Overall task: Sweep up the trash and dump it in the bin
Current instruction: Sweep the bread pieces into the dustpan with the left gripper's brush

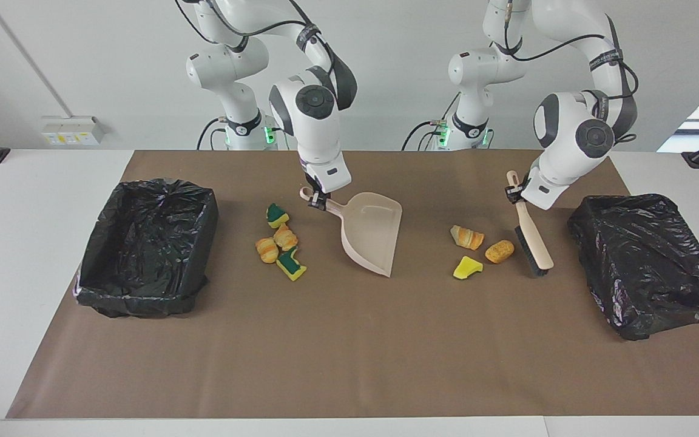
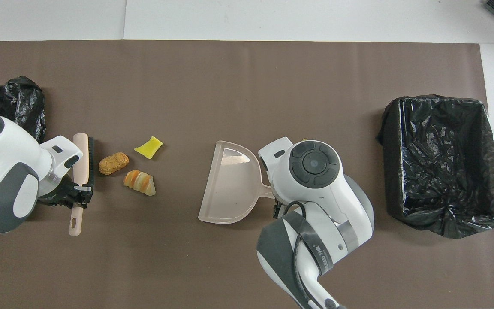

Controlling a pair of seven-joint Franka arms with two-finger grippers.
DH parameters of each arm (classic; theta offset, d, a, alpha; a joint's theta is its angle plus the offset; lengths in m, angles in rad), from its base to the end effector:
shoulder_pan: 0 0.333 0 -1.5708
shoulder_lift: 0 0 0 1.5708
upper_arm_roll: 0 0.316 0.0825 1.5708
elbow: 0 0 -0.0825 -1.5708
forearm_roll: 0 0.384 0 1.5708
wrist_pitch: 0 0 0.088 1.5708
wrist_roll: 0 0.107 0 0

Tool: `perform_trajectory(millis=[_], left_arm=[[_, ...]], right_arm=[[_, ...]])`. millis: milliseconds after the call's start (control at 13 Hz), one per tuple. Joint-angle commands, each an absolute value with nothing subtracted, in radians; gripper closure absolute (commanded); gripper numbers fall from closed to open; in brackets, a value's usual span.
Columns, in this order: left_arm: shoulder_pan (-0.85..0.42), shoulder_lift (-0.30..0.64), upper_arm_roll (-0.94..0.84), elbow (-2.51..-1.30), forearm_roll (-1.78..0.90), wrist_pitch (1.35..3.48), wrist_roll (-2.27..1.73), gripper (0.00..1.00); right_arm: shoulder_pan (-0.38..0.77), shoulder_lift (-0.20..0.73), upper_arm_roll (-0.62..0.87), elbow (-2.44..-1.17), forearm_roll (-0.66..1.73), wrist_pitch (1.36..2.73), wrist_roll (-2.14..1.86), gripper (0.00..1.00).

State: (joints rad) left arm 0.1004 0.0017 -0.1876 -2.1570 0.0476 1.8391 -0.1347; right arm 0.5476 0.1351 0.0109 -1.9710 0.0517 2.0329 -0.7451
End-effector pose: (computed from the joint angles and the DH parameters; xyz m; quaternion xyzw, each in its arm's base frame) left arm 0.4967 -0.0396 0.3754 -0.9869 -0.0135 0.1557 0.0390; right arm 0.4876 0.3079 0.3970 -0.8017 -0.5962 0.0342 0.0267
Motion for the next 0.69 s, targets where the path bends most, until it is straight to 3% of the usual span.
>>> perform_trajectory(millis=[0,617], left_arm=[[0.022,0.029,-0.181,-2.172,0.063,1.878,-0.106,1.00],[-0.300,-0.001,-0.184,-2.215,-0.129,1.890,-0.118,1.00]], right_arm=[[0.554,0.135,0.014,-1.993,0.035,2.069,-0.764,1.00],[0.575,0.163,0.014,-2.022,0.035,2.077,-0.706,1.00]])
